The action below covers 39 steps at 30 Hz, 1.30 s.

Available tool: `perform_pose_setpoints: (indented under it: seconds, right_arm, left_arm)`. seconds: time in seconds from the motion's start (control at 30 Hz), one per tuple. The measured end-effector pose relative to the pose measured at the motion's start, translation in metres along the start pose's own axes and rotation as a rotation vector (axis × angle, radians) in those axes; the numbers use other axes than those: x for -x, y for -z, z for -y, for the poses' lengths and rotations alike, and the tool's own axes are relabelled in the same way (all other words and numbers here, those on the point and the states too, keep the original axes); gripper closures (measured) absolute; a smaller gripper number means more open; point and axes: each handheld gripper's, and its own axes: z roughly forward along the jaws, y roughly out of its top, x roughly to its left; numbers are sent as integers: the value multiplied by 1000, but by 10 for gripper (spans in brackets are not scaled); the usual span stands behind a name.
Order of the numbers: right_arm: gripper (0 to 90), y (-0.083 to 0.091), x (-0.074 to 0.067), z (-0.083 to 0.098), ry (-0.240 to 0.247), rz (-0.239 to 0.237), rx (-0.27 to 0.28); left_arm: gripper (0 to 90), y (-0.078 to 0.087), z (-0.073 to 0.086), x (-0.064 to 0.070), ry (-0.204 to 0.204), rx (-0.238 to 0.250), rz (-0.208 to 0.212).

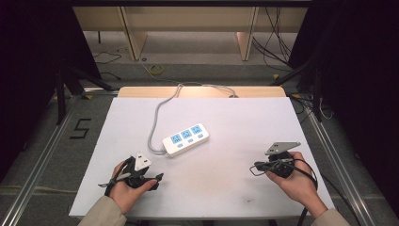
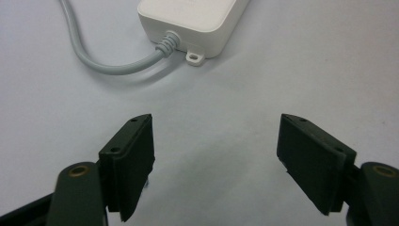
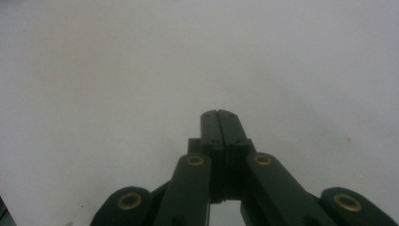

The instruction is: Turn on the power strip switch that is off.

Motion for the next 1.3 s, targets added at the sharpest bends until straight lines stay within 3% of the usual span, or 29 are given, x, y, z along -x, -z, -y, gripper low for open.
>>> perform_pose_setpoints:
  seconds: [1.3]
  right_arm:
    - [900,-13,-1,-39,68,-32,-82]
  left_arm:
    - [283,-1,0,0,-9,1,-6]
